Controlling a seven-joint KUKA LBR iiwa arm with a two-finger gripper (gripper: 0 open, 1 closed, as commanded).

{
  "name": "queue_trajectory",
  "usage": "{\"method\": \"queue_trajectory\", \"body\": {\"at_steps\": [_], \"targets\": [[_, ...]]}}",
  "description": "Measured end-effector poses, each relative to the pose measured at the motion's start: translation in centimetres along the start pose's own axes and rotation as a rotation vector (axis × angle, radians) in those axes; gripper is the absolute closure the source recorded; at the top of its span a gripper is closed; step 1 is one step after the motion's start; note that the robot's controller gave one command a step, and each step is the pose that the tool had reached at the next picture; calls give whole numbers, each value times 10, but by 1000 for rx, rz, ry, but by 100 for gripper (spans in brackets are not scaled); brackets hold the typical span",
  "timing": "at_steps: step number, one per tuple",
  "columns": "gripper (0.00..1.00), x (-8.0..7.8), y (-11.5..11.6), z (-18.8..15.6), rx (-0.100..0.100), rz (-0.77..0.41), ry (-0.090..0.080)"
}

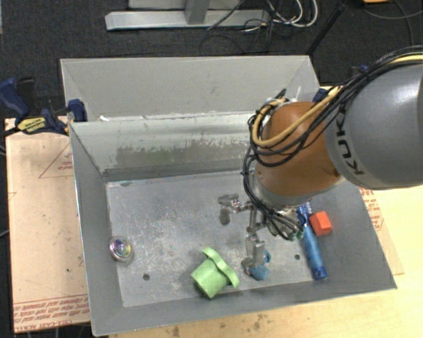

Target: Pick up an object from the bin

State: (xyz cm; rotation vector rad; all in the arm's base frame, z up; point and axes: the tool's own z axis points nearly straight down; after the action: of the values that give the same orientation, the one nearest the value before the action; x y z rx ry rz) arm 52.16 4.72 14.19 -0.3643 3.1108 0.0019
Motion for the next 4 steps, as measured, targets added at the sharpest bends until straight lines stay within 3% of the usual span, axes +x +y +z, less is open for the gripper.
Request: {"method": "queue_trajectory", "body": {"at_steps": [1, 2, 3, 4], "targets": [[0, 25, 1, 10, -2, -160, 11], [0, 38, -7, 43, -5, -616, 11], [0, 30, 7, 43, -4, -443, 7], [0, 38, -16, 30, -3, -566, 8]]}}
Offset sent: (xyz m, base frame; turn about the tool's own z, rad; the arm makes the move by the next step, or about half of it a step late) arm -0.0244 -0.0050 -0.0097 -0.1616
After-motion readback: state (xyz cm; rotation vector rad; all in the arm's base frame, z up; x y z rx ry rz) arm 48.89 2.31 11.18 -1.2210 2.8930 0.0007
